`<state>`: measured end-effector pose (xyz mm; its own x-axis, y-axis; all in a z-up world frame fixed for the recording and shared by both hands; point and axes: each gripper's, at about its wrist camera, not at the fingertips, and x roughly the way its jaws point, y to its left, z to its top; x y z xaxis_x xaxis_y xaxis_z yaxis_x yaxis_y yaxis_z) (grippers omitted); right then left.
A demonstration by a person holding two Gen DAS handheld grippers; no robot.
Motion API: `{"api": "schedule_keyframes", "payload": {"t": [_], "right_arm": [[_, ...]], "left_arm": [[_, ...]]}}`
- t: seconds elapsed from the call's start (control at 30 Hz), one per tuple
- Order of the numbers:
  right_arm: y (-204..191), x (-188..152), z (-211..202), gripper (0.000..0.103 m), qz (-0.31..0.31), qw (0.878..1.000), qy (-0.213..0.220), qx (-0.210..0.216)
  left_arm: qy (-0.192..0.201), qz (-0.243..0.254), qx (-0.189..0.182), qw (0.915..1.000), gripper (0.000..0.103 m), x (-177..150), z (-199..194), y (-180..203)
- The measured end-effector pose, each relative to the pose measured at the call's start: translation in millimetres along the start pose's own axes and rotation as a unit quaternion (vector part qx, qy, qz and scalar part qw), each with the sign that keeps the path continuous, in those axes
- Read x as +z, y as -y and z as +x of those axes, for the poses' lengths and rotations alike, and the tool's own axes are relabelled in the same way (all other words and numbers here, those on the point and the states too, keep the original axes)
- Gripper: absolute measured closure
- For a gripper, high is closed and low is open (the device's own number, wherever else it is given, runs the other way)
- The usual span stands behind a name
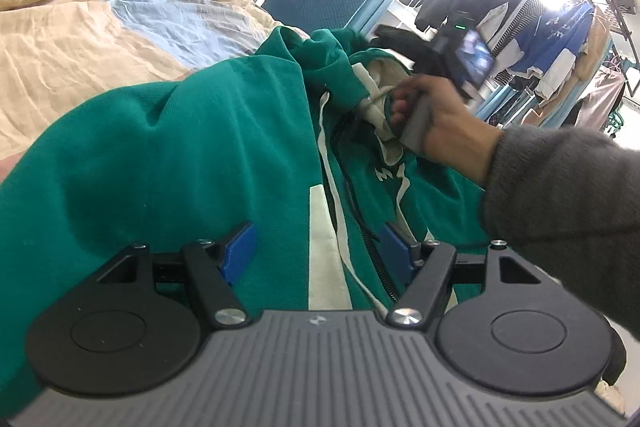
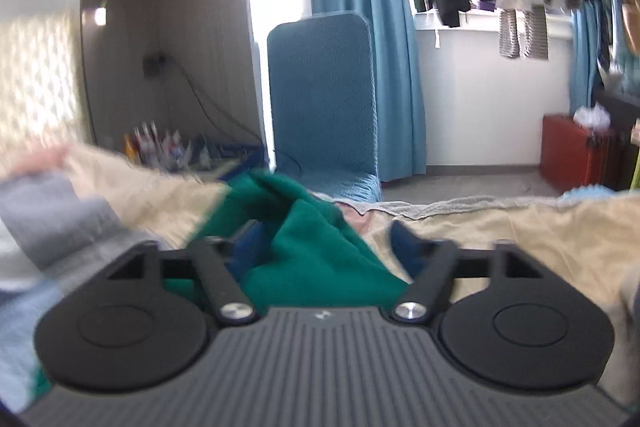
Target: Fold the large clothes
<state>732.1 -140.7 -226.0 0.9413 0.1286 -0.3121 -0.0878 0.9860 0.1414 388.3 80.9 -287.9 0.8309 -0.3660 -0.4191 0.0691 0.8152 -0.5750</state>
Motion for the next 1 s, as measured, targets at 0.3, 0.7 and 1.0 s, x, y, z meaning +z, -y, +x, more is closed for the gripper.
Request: {"api": "schedule_keyframes", "payload": {"t": [0.3,0.7,1.0], "right_arm": [[20,2,-145,0.030,-0.008,0.998,-0.047,0.043],[34,-95,-374,0.030,-0.018,0.955,-0.267,0.128],[-2,-136,-427,0.030,-0.084,0.921,-0.341,0.168]], "left_arm": [[-0.035,0.030,0.035,0.9983,0.030,4,-1,13],[-0.115,0.111,0.070,0.9846,0.031,-28,-65,63],[-0.144,0.161,0.114,0.9697,0.031,-75,-105,94]]}}
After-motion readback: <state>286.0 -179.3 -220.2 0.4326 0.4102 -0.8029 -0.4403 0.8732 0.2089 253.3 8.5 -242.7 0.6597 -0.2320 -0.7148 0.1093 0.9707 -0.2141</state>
